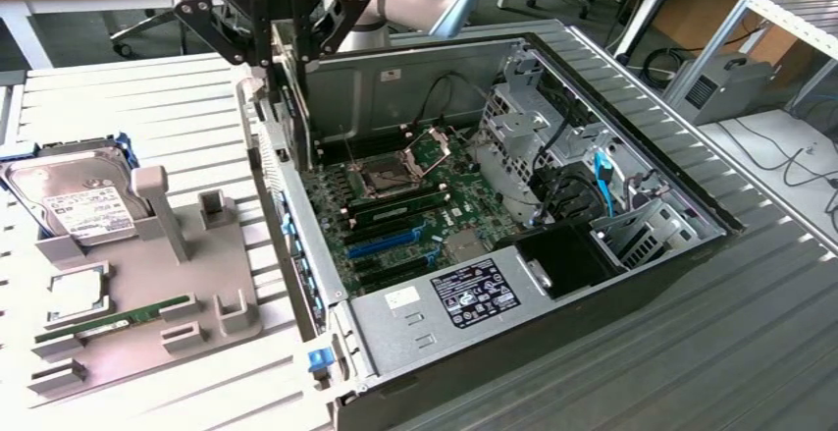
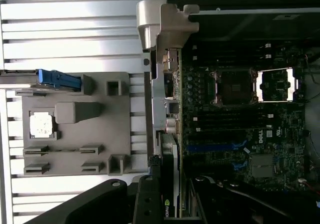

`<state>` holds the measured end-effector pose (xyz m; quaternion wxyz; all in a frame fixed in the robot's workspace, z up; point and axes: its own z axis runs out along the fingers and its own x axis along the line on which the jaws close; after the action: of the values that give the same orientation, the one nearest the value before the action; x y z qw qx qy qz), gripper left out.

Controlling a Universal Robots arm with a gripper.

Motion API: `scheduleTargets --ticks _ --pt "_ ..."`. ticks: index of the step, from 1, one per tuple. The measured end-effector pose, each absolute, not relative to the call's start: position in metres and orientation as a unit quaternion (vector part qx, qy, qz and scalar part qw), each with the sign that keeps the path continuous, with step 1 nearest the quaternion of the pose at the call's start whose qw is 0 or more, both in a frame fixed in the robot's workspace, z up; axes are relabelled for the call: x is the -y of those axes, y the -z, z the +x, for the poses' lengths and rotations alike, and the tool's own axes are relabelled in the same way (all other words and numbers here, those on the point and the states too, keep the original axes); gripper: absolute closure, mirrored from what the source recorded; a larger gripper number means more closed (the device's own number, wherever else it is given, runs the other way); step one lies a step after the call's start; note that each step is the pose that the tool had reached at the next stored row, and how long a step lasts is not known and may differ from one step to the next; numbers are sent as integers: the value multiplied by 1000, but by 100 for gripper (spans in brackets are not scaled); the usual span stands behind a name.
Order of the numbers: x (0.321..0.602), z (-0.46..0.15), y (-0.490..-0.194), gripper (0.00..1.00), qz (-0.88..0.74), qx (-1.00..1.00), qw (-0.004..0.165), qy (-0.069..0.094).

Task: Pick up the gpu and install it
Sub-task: 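Pick up the gpu and move the gpu toward the slot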

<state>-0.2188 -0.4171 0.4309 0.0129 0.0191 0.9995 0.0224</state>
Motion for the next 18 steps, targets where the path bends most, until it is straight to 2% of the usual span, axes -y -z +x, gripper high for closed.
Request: scheduleTargets --ticks 18 --pt "411 -189 -431 73 19 -999 13 -22"
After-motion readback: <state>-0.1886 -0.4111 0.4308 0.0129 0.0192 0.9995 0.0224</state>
